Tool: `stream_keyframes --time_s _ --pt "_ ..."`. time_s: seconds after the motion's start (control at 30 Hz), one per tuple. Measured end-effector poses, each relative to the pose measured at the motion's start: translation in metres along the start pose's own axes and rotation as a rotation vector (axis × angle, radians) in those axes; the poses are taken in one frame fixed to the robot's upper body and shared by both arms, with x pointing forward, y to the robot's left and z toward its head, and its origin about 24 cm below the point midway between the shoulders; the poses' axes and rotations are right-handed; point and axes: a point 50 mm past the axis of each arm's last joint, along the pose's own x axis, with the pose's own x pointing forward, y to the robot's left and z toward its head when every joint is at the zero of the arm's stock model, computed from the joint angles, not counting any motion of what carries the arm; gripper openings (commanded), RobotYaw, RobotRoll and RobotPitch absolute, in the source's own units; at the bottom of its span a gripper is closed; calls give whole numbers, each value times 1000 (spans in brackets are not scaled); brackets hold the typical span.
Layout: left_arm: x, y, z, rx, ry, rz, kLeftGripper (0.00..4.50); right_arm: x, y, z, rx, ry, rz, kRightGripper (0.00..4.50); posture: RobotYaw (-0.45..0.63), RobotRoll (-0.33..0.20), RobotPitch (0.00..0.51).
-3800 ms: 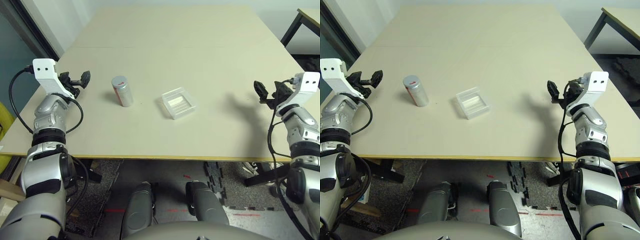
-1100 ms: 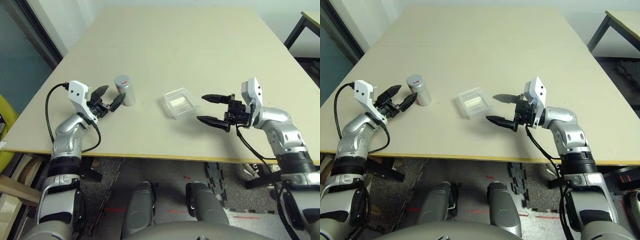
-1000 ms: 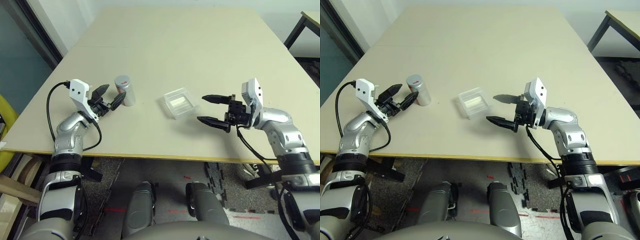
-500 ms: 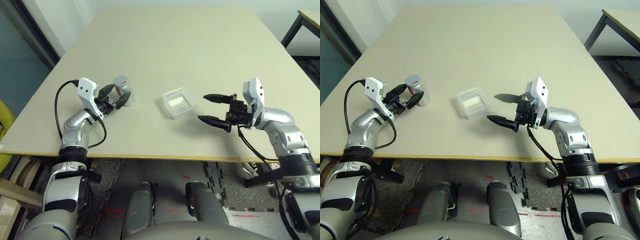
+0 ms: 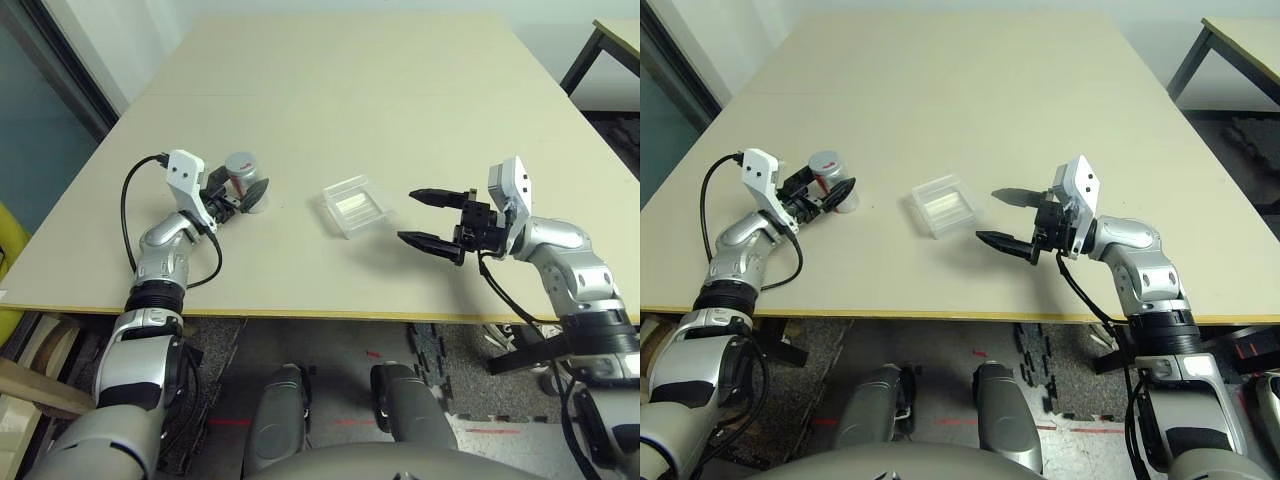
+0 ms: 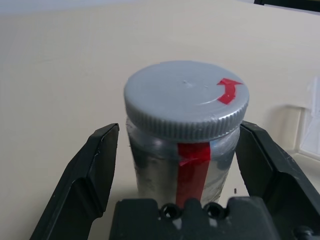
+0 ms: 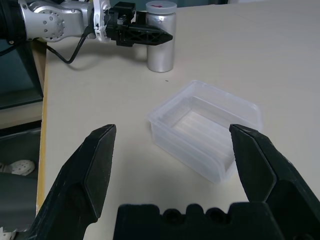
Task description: Pour the medicine from the bottle into the box.
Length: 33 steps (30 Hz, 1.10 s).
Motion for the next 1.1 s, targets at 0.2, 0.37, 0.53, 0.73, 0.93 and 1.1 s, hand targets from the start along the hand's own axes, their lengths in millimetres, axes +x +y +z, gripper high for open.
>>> stream_keyframes --time_s 0.2,0.37,0.53,0.73,0.93,1.1 --pt "6 -5 -7 -21 16 5 4435 -1 1 -1 4 1 -5 4500 -199 0 81" --pt "10 -4 -4 -12 8 21 4435 0 1 0 -3 -1 -3 4500 -203 0 81" --pt "13 -1 0 -10 -5 44 4435 -1 2 0 -4 0 -4 4500 -208 0 81" --pt "12 -1 -4 -17 7 53 4435 -1 2 0 -4 -1 -9 4500 -210 0 83" --pt "17 -1 0 -5 8 56 4273 -1 2 0 -4 -1 -13 4500 -217 0 83" --pt "19 -1 -3 -7 25 60 2750 -1 2 0 -3 0 -14 4500 -222 0 82"
